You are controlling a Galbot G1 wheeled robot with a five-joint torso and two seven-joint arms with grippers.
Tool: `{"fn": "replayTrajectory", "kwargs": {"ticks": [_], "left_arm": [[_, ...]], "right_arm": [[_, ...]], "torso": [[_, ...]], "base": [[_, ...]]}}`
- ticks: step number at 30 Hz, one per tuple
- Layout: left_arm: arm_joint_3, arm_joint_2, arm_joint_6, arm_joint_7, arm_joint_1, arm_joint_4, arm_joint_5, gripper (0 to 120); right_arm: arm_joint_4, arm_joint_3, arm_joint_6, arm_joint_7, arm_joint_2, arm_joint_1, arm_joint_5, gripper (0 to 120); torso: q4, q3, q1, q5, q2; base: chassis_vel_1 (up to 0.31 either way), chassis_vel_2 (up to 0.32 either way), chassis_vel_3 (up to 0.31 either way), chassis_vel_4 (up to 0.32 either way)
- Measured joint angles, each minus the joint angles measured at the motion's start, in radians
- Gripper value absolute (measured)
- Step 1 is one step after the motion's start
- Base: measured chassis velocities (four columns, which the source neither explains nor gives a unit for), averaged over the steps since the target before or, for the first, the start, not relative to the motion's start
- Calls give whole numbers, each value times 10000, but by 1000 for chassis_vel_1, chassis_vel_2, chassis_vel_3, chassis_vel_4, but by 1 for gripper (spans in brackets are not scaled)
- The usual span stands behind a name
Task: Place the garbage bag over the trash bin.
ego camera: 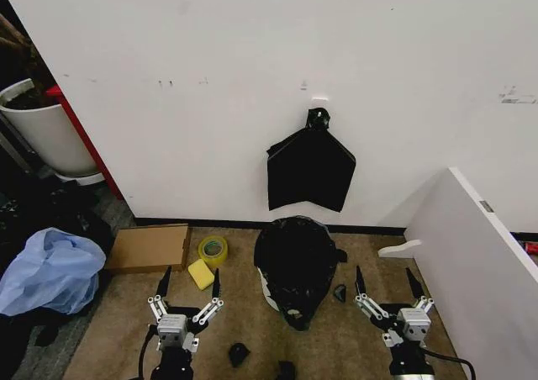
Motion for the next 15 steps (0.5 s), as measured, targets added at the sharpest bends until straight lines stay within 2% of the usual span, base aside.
{"fn": "replayTrajectory", "kwargs": {"ticks": [15], "left_arm": [[-25,37,39,-25,-76,-17,-115,100]], "right_arm": [[-1,-10,-140,11,52,28,7,100]], "torso": [[0,0,0,0,0]], "base": [[0,0,0,0]]}}
